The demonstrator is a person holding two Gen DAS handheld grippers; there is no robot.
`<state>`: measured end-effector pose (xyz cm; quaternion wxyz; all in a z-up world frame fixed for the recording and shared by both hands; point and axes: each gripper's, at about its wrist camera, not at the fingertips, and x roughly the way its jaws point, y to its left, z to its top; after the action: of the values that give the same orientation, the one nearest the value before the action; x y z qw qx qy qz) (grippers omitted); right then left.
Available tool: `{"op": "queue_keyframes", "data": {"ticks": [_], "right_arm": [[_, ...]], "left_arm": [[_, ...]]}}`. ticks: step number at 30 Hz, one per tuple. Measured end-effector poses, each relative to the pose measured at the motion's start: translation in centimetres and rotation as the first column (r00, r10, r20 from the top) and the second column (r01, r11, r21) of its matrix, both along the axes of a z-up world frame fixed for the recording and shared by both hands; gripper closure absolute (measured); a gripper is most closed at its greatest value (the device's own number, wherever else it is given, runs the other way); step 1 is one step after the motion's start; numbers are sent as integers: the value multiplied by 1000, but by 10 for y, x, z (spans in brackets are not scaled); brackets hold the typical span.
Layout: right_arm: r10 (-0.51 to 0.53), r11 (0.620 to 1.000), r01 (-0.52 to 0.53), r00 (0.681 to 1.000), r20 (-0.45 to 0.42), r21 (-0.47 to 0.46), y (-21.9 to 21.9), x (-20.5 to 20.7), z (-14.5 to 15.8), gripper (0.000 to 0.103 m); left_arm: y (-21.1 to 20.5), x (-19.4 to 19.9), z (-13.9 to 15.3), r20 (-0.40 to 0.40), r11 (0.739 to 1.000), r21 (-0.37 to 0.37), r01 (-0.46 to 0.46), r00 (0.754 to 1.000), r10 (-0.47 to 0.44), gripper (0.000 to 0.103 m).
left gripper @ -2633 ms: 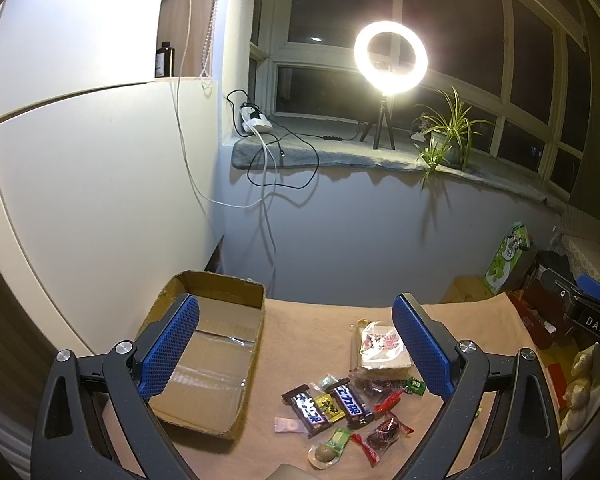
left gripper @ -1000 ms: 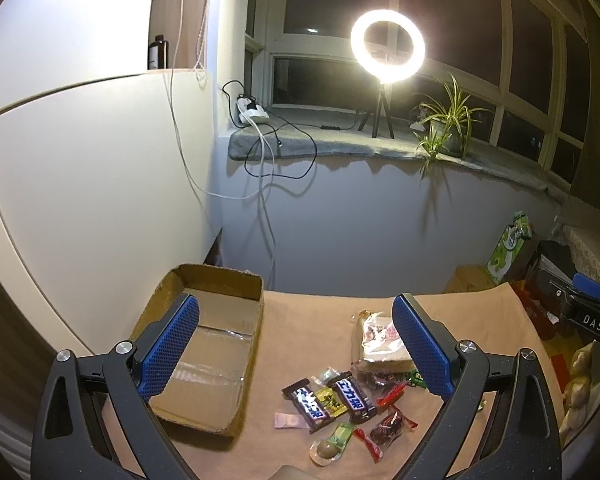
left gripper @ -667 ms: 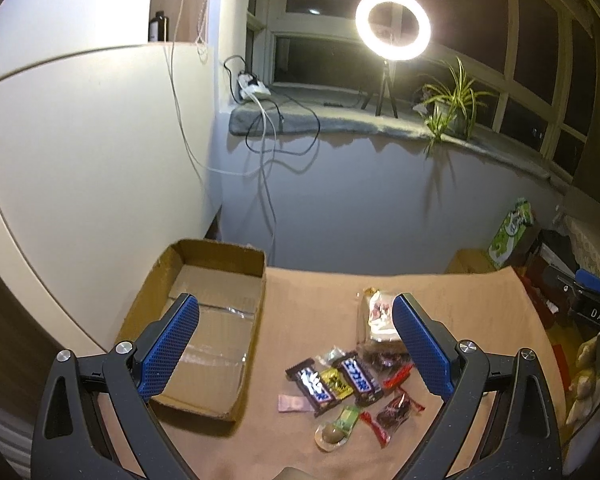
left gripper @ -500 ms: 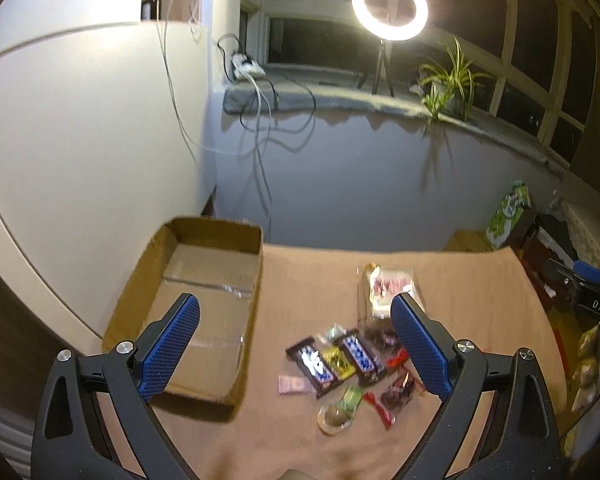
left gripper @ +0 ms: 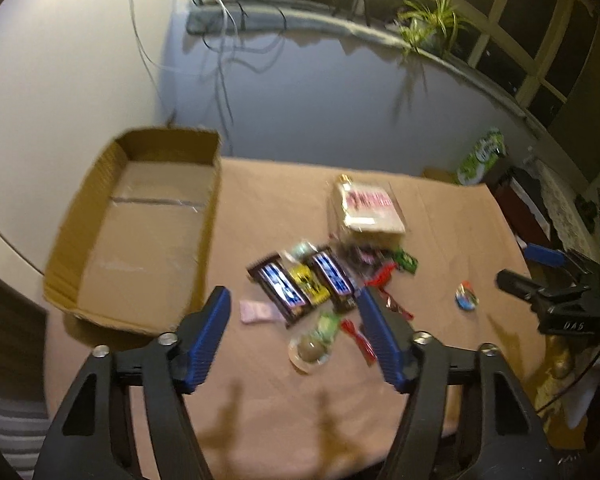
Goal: Organize snacks
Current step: 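Move left tool to the green-wrapped candy while right tool approaches the red-ended chocolate bag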
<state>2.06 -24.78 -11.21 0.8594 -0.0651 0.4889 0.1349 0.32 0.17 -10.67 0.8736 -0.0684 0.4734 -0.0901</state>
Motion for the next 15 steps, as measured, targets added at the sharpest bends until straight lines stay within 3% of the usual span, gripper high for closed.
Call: {"op": "queue_keyframes", "data": {"ticks": [3, 6, 15], "right_arm": [[73, 997, -73, 997, -25, -11, 18, 0, -9, 0], [140, 990, -141, 989, -56, -15, 36, 0, -21, 3], [252, 967, -256, 956, -148, -8, 72, 7, -59, 11]], "left_arm": [[-4, 3, -12, -53, 999, -35, 29, 998, -31, 45], [-9, 5, -22, -89, 997, -55, 56, 994, -61, 55], [-17, 16, -57, -201, 988, -116, 105, 971, -127, 67]]}}
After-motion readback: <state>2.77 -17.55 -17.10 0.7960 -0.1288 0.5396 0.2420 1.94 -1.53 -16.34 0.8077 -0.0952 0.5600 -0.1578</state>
